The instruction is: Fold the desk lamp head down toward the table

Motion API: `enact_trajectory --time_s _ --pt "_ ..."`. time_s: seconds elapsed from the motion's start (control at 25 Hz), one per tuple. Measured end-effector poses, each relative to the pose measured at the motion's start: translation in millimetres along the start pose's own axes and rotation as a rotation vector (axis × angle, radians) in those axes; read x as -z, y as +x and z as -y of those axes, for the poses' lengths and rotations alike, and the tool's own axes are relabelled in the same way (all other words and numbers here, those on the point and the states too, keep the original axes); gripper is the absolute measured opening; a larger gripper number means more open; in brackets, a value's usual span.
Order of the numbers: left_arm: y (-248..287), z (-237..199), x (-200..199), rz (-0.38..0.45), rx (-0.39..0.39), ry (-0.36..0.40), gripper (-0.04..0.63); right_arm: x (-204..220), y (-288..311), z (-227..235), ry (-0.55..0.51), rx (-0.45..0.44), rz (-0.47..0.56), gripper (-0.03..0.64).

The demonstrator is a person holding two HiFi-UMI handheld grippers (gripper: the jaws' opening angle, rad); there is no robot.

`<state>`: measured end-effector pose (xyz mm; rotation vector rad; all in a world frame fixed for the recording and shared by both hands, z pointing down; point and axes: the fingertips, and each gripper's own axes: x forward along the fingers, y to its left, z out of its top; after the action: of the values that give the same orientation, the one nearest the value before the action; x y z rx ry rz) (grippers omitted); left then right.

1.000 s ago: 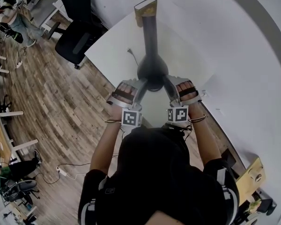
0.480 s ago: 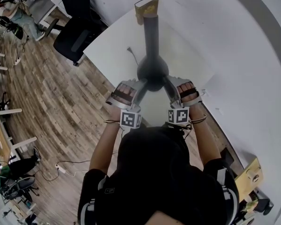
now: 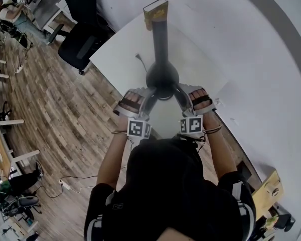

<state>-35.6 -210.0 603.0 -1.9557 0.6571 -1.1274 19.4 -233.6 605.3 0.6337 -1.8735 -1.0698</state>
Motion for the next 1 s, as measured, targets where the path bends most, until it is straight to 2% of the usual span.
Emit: enact_trajectory --time_s 0.12,0.2,0.28,0.36,0.44,0.48,0.56,0.64,0.72,0.76,0.92,1.0 --pt "-13.5 0.6 -7.0 0.03 -0.001 -0.061 0.222 0.5 -13.0 -1.1 0.079 -0.03 -0.003 0.224" --pt "-25.5 -4.0 -11.6 0.064 -0.012 -0.151 0.222 -1.3 -23.8 4.0 0.202 -0.045 0.011 0.222" --pt "-38.3 -13.4 -14.7 0.1 -0.034 -0.261 0.221 -6.1 -35.5 17.1 0.37 -0.044 0.044 0.215" --pt "-53.3 -29.7 -17.2 0.143 -0.074 -0.403 0.205 -12.7 -48.4 36.9 0.574 -0.031 0.093 0.183" --pt "-71.2 -53.8 -19.6 0.199 -0.128 -0.577 0.18 -20.1 -60.8 57.4 0.785 -0.024 0.16 0.161" --pt "-81.1 -68.4 -20.8 0.233 -0.159 -0.661 0.148 -23.3 -66.6 67.9 0.885 -0.017 0.197 0.152" --pt "-100.7 -100.7 -23.9 0.317 -0.225 -0.776 0.101 -27.5 -77.4 89.7 1.064 0.018 0.264 0.115" --pt "-118.5 -128.5 -23.2 0.401 -0.292 -0.91 0.075 -30.7 -86.5 109.5 1.191 0.063 0.313 0.08" --pt "-134.7 -147.6 -18.8 0.454 -0.353 -1.1 0.055 -35.2 -95.6 127.8 1.258 0.114 0.346 0.055" --pt "-142.4 -154.7 -17.5 0.467 -0.379 -1.15 0.044 -36.9 -100.6 136.3 1.281 0.14 0.356 0.038" --pt "-168.0 -166.1 -25.0 0.508 -0.467 -1.177 0.032 -42.5 -120.5 156.1 1.35 0.216 0.383 0.014" --pt "-170.6 -159.3 -29.8 0.504 -0.467 -1.177 0.032 -47.0 -126.7 156.8 1.349 0.228 0.394 0.014"
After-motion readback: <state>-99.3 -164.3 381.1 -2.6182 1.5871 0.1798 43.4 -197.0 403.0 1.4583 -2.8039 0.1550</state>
